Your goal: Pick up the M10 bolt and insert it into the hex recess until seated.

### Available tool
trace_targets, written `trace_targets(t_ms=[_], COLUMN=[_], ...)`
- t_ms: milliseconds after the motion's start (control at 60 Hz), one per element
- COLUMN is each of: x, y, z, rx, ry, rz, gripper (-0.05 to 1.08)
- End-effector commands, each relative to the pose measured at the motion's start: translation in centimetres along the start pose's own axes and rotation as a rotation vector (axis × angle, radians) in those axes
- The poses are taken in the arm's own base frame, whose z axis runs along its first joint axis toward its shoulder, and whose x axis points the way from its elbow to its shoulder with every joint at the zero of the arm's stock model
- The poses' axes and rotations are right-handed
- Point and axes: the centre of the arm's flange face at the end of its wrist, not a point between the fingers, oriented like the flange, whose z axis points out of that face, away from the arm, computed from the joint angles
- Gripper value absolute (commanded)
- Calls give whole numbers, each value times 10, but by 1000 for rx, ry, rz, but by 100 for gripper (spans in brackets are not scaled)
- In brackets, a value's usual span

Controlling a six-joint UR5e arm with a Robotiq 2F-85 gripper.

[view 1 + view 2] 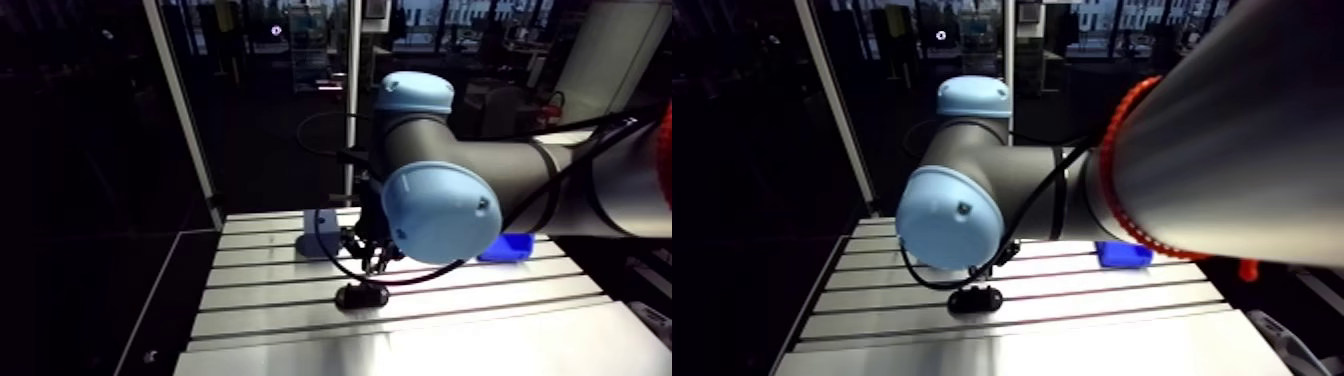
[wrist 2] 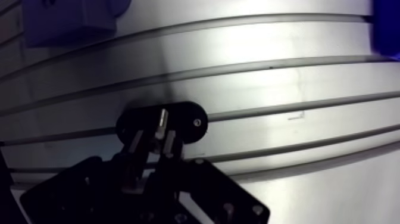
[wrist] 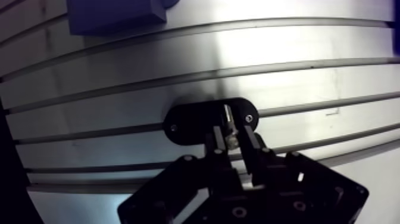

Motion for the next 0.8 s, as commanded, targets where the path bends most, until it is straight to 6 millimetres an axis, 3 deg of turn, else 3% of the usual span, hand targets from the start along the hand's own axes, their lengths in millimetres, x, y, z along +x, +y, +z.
trace_targets(t_ms=[17,167,517,800], x=[8,14,57,85], y=[-5,-13,-18,-39], z=[-15,-24,-80,-112], rx=[2,3,7,16], ry=[16,-2,-34,-117], rz=[-57,-149,-320,-441], gripper=[79,81,86,86])
